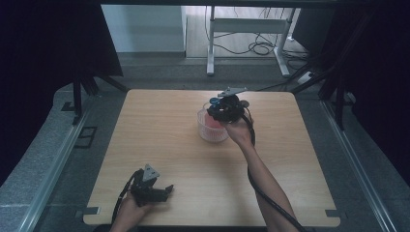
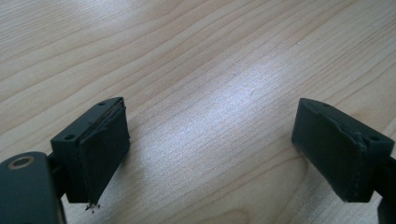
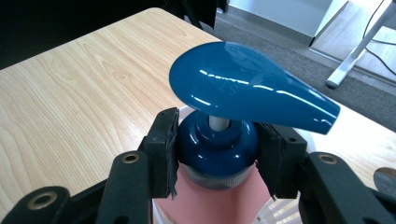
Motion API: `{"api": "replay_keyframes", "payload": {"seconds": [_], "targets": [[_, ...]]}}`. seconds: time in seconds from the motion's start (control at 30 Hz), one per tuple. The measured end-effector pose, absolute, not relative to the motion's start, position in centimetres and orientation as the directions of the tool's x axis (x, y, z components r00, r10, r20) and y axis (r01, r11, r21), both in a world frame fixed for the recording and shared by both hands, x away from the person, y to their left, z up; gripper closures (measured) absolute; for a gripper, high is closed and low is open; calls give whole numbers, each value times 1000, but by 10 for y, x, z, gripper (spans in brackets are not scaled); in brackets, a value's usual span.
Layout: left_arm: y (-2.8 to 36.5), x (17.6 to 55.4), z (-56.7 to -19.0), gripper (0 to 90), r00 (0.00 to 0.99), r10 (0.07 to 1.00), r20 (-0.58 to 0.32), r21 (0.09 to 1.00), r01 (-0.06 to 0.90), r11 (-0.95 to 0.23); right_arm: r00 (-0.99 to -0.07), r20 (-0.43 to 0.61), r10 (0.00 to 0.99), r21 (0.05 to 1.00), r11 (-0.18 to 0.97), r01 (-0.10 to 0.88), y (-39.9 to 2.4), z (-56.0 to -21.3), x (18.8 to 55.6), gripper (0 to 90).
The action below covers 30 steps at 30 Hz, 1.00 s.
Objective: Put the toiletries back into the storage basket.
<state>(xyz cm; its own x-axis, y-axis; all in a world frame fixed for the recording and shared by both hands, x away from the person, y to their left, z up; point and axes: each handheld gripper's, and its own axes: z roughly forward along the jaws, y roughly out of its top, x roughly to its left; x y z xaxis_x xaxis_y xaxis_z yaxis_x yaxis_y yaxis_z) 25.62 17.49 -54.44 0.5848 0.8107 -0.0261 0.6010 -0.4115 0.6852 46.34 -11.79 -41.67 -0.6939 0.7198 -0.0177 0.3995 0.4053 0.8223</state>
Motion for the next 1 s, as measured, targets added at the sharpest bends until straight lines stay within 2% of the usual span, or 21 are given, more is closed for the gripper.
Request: {"api": "replay_keyframes", "payload": {"seconds": [0.63, 1.0], "targets": [[175, 256, -544, 107, 585, 810, -26, 684, 601, -412, -687, 4, 726, 805, 405, 433, -121, -440, 468, 528], [175, 256, -544, 107, 585, 810, -26, 685, 601, -412, -681, 69, 729, 811, 356, 464, -129, -443, 469, 509]]}}
